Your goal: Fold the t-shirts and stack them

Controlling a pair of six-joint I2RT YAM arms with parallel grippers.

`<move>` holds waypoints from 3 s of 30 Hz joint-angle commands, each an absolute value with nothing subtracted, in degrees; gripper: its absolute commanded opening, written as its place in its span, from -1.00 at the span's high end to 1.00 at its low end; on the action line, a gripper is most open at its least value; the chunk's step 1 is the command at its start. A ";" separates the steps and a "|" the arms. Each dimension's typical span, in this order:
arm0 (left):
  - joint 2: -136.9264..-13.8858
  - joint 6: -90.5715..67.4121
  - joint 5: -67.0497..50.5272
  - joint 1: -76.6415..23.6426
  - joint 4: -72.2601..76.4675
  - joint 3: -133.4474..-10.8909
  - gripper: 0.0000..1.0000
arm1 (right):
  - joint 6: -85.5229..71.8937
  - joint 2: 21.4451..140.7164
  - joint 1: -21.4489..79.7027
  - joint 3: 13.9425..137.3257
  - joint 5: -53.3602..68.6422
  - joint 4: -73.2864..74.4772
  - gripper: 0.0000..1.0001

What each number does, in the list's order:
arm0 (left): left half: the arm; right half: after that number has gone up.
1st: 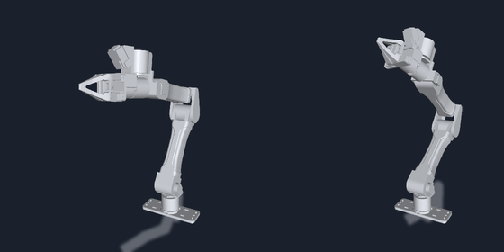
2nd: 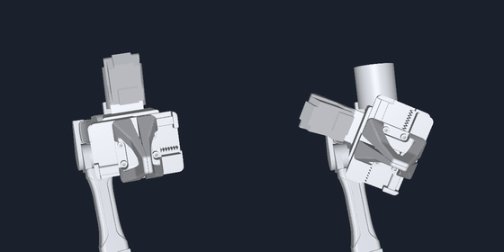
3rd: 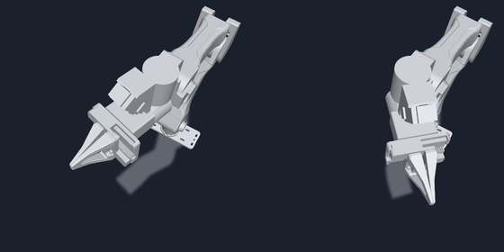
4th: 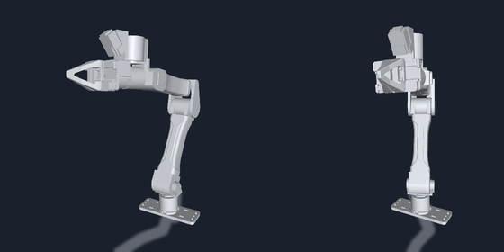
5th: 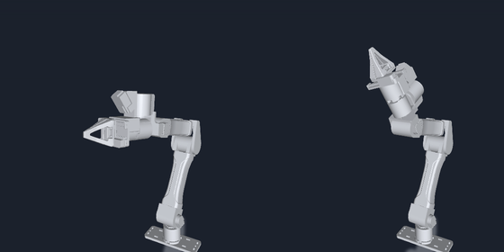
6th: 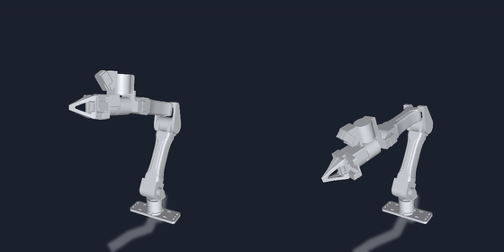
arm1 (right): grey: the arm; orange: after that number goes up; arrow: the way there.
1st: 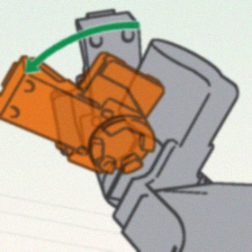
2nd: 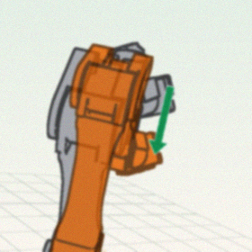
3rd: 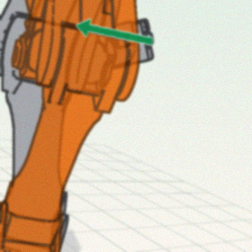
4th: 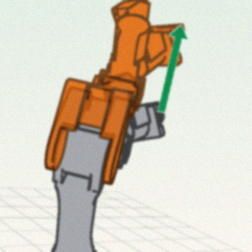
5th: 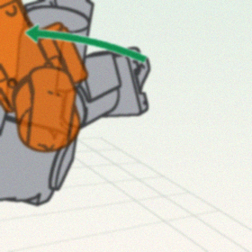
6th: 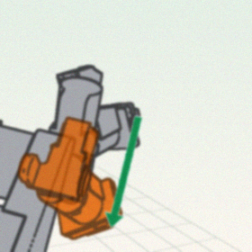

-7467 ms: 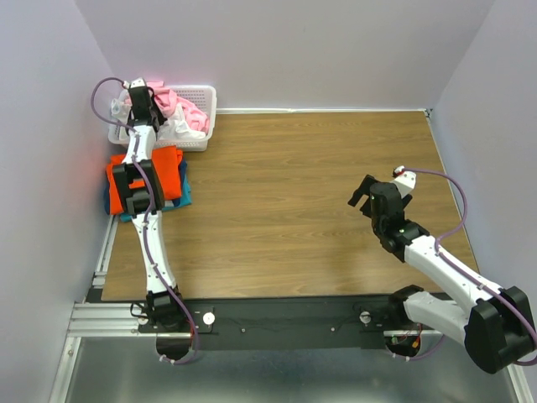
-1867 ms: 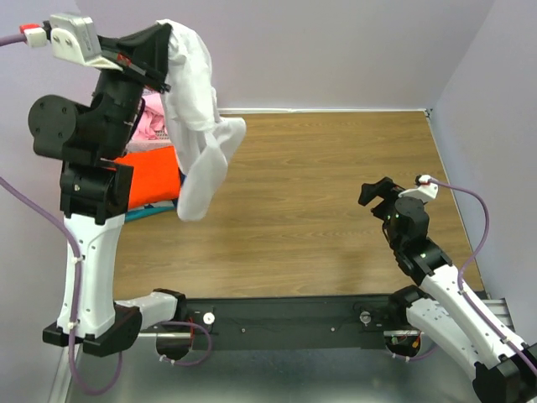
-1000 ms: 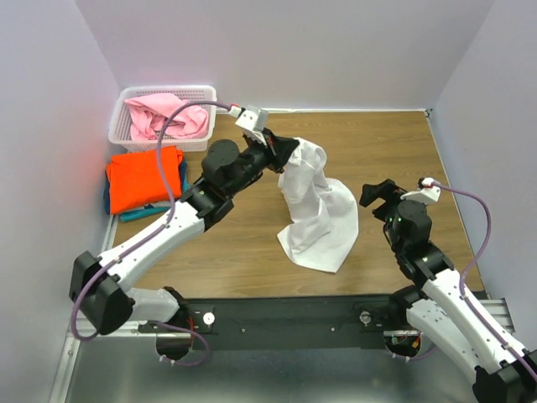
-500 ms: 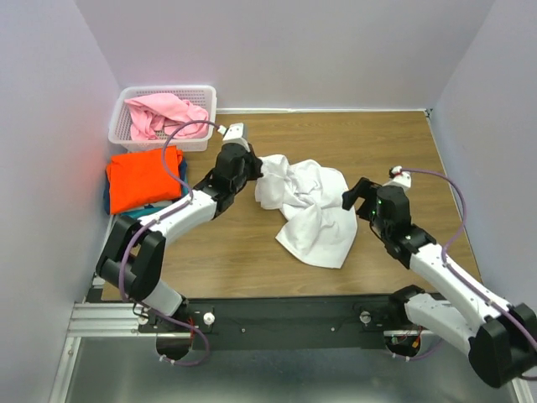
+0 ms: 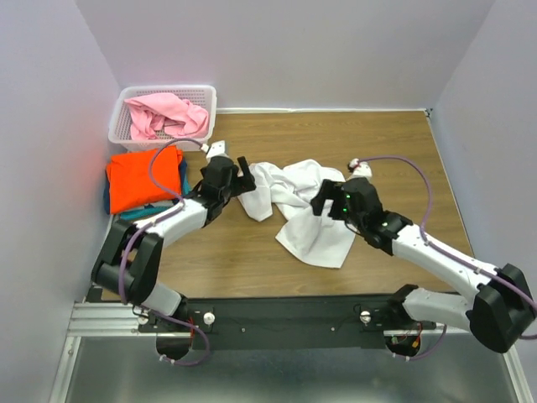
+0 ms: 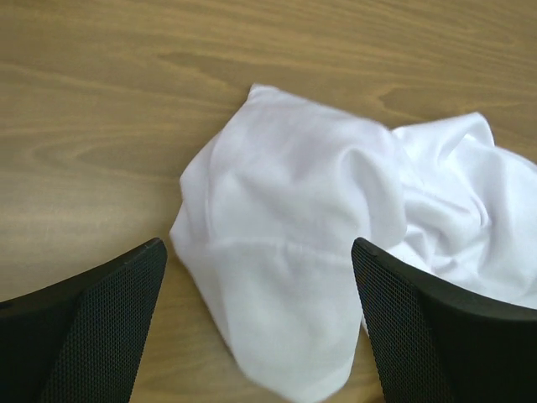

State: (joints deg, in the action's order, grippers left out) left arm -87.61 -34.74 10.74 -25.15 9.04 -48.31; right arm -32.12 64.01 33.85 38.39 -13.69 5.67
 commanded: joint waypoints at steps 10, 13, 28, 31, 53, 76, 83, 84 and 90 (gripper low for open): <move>-62.14 -47.99 17.93 -25.14 5.27 -25.49 -0.97 | -32.61 91.12 61.87 56.59 -24.87 14.58 -1.00; -60.91 -49.04 18.10 -25.14 5.27 -23.21 -0.97 | -33.66 97.11 63.19 61.59 -25.74 18.09 -0.96; -59.24 -47.99 17.75 -25.14 5.63 -22.59 -0.97 | -42.80 105.38 62.58 63.81 -30.50 23.64 -0.43; -58.62 -47.99 17.75 -25.14 5.63 -22.50 -0.97 | -43.33 105.73 61.44 63.20 -29.53 23.64 -0.41; -62.48 -43.16 10.11 -28.99 11.51 -23.11 -0.97 | -41.84 91.51 58.71 59.42 -35.15 23.82 0.99; -90.87 -41.66 19.06 -41.48 5.63 -45.34 -0.90 | -39.99 65.30 40.96 48.25 -36.12 27.51 0.99; -96.05 -43.86 22.24 -41.92 0.36 -48.77 -0.73 | -40.52 66.62 39.64 48.43 -36.39 27.51 0.99; -96.67 -43.68 22.24 -42.01 0.09 -49.39 -0.71 | -40.52 66.80 39.64 48.43 -36.56 27.51 0.99; -99.40 -43.59 24.51 -42.28 -2.37 -51.33 -0.04 | -40.87 66.62 38.85 47.81 -37.61 27.51 0.99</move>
State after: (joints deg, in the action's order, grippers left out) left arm -97.89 -43.16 20.23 -41.78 0.95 -50.17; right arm -40.45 66.65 39.64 49.06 -34.48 26.63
